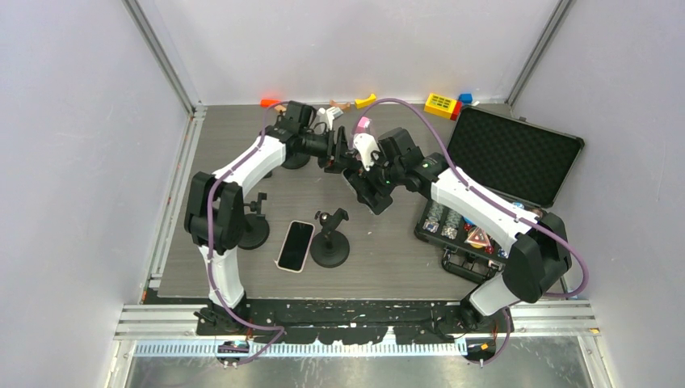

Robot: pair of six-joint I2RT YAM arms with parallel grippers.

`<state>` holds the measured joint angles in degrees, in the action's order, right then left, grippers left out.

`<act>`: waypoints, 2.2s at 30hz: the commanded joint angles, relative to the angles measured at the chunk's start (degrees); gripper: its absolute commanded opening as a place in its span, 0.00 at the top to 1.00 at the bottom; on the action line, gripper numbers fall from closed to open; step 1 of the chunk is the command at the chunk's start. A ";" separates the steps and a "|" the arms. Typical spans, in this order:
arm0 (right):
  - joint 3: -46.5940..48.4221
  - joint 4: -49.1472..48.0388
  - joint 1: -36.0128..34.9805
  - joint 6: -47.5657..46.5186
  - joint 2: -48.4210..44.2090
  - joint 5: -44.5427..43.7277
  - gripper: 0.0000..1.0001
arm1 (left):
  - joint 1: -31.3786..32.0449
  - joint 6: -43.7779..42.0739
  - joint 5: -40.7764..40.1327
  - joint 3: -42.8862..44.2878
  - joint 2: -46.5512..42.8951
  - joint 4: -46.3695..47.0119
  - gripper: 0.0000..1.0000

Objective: Place the phone on the phone stand
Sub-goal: Pick up the phone at the center of the board.

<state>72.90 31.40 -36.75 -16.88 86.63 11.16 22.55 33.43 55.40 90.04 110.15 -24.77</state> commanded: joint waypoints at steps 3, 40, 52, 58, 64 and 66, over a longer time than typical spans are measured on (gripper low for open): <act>1.84 -3.41 -0.38 -1.30 -3.42 -1.07 0.81 | 0.30 1.19 1.80 -1.42 -2.00 2.53 0.55; 4.36 0.05 0.13 7.23 -8.46 -0.14 0.07 | -2.59 16.40 2.78 -11.20 -9.63 34.19 1.00; 3.26 -0.53 0.28 4.49 -9.71 -2.22 0.06 | -2.59 15.26 4.09 -15.86 -16.39 35.58 1.00; 2.51 -0.27 0.11 4.19 -9.53 1.18 0.06 | -2.22 14.04 3.79 -16.11 -18.09 33.87 1.00; 2.73 -0.68 -0.33 2.42 -8.98 -3.34 0.06 | -1.41 13.29 3.69 -16.77 -18.75 33.40 1.00; 2.85 -0.75 -0.40 1.59 -9.29 -4.84 0.06 | -1.36 12.08 3.07 -16.93 -19.17 32.28 1.00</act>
<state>75.53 32.01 -36.80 -13.04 78.37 9.80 20.36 46.44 55.90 72.90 95.68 6.20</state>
